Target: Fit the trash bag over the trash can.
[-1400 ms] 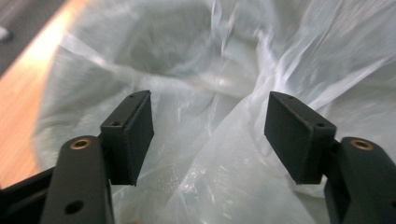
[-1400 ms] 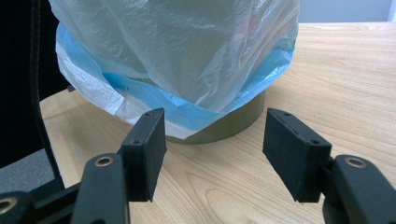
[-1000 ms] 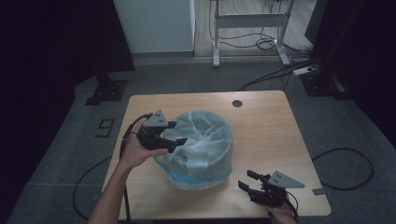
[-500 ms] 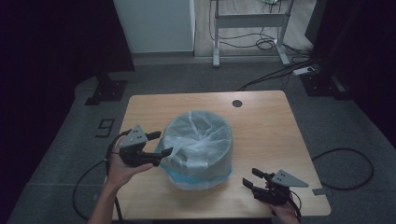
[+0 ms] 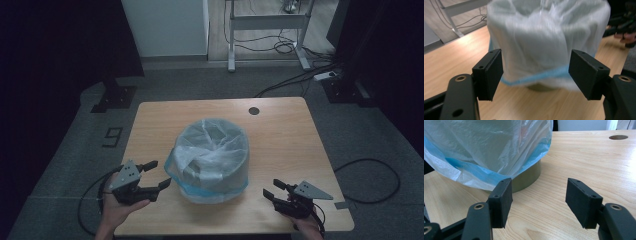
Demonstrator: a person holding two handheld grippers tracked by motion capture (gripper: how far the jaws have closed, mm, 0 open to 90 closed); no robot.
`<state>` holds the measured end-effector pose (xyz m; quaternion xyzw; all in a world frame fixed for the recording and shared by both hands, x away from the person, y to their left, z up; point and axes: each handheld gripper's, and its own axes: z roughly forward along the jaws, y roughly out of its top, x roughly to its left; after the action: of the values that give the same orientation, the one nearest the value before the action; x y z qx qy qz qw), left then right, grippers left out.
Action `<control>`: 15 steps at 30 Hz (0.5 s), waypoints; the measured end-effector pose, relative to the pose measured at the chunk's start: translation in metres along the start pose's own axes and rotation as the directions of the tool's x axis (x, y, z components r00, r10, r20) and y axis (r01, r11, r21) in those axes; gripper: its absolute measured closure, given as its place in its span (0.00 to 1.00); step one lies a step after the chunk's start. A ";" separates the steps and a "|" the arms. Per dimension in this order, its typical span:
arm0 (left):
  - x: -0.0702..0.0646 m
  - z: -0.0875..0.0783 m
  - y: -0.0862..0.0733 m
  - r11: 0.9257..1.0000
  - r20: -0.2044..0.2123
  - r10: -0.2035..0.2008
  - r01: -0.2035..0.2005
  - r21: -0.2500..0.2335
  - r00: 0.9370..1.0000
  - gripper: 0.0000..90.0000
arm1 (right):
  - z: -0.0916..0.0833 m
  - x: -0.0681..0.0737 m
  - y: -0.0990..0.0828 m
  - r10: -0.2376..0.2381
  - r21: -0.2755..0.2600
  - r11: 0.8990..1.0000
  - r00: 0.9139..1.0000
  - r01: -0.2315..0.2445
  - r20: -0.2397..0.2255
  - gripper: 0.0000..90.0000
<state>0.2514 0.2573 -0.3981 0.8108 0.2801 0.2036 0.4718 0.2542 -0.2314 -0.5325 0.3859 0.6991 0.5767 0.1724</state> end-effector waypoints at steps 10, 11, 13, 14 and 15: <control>-0.005 0.002 -0.037 0.998 -0.012 -0.019 0.020 0.052 1.000 0.31 | 0.001 -0.003 -0.002 0.006 0.006 1.000 1.000 -0.006 0.015 0.41; -0.005 0.004 -0.038 0.998 -0.011 -0.024 0.024 0.054 1.000 0.31 | 0.001 -0.003 -0.002 0.006 0.006 1.000 1.000 -0.006 0.016 0.41; -0.005 0.006 -0.040 0.998 -0.007 -0.027 0.027 0.057 1.000 0.31 | 0.001 -0.003 -0.002 0.006 0.007 1.000 1.000 -0.006 0.017 0.41; -0.005 0.007 -0.040 0.998 -0.004 -0.030 0.030 0.056 1.000 0.31 | 0.001 -0.003 -0.003 0.006 0.008 1.000 1.000 -0.007 0.018 0.41; -0.005 0.009 -0.041 0.998 -0.005 -0.033 0.033 0.056 0.999 0.31 | 0.001 -0.003 -0.003 0.006 0.008 1.000 1.000 -0.006 0.019 0.41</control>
<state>0.2427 0.2645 -0.4384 0.8186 0.3002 0.1893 0.4516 0.2561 -0.2333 -0.5362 0.3942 0.6987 0.5706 0.1756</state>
